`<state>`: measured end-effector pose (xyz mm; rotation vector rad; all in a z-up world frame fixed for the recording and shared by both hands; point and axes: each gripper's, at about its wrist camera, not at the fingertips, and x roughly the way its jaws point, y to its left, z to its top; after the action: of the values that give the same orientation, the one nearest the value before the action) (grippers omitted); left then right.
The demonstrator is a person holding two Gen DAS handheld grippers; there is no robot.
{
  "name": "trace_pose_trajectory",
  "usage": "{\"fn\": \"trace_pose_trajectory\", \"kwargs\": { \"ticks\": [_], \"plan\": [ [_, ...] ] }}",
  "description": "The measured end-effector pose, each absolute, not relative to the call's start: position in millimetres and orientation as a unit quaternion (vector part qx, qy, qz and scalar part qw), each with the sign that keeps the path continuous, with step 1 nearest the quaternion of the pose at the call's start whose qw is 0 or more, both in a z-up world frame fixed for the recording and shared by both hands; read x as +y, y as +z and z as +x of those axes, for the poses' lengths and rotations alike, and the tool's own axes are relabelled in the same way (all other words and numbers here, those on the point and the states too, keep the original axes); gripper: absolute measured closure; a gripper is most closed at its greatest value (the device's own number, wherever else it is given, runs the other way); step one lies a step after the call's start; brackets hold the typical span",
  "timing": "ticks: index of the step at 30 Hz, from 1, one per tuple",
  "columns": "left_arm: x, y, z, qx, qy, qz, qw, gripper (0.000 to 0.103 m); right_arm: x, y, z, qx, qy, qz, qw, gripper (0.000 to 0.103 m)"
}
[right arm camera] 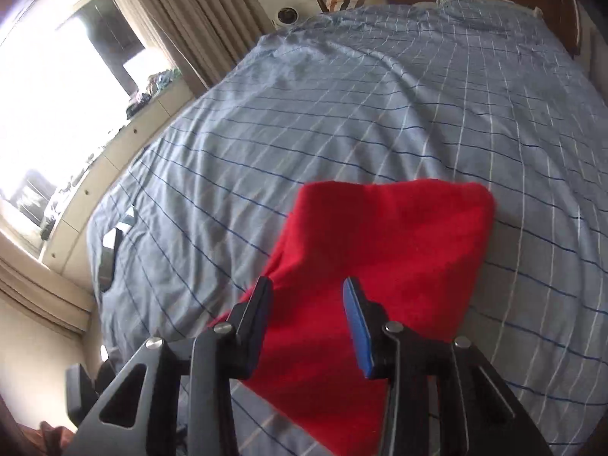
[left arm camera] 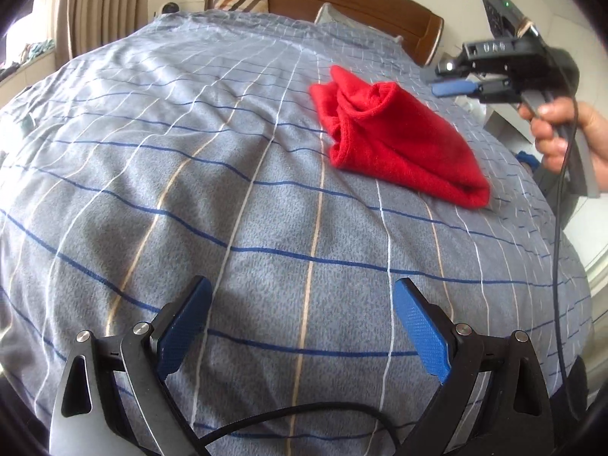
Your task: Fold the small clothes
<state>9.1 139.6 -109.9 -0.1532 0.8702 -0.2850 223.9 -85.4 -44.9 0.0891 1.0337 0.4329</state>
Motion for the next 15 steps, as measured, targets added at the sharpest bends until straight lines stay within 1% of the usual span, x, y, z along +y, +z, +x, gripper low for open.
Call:
{"fn": "trace_pose_trajectory", "kwargs": {
  "ticks": [2, 4, 5, 6, 7, 8, 10, 13, 15],
  "plan": [
    [145.7, -106.3, 6.5, 0.420, -0.132, -0.081, 0.894, 0.006, -77.4, -73.9, 225.5, 0.503, 0.209, 0.021, 0.838, 0.064],
    [151.6, -101.2, 5.8, 0.421, -0.121, -0.082, 0.895, 0.006, -52.5, -105.3, 220.9, 0.507, 0.221, 0.014, 0.833, 0.062],
    [154.2, -98.0, 5.9, 0.422, -0.116, -0.079, 0.896, 0.006, -37.8, -116.2, 212.4, 0.500, 0.217, -0.002, 0.838, 0.058],
    [157.2, -94.2, 6.1, 0.421, -0.110, -0.075, 0.897, 0.006, -24.0, -119.0, 202.6, 0.484, 0.211, -0.022, 0.849, 0.058],
    [160.2, -90.1, 7.0, 0.419, -0.104, -0.070, 0.900, 0.006, -13.5, -117.7, 195.3, 0.467, 0.213, -0.033, 0.858, 0.058],
    [163.5, -85.5, 7.8, 0.416, -0.101, -0.067, 0.901, 0.006, -9.5, -111.6, 188.1, 0.462, 0.238, -0.019, 0.854, 0.058],
    [167.4, -75.4, 13.2, 0.408, -0.101, -0.064, 0.905, 0.006, -11.8, -98.9, 178.0, 0.473, 0.275, 0.015, 0.837, 0.059],
    [164.6, -58.7, 27.4, 0.393, -0.113, -0.064, 0.910, 0.006, -37.6, -59.5, 140.6, 0.421, 0.272, -0.005, 0.865, 0.058],
    [154.6, -47.1, 43.0, 0.384, -0.127, -0.067, 0.912, 0.006, -64.0, -44.2, 120.6, 0.398, 0.241, -0.015, 0.885, 0.058]
  ]
}}
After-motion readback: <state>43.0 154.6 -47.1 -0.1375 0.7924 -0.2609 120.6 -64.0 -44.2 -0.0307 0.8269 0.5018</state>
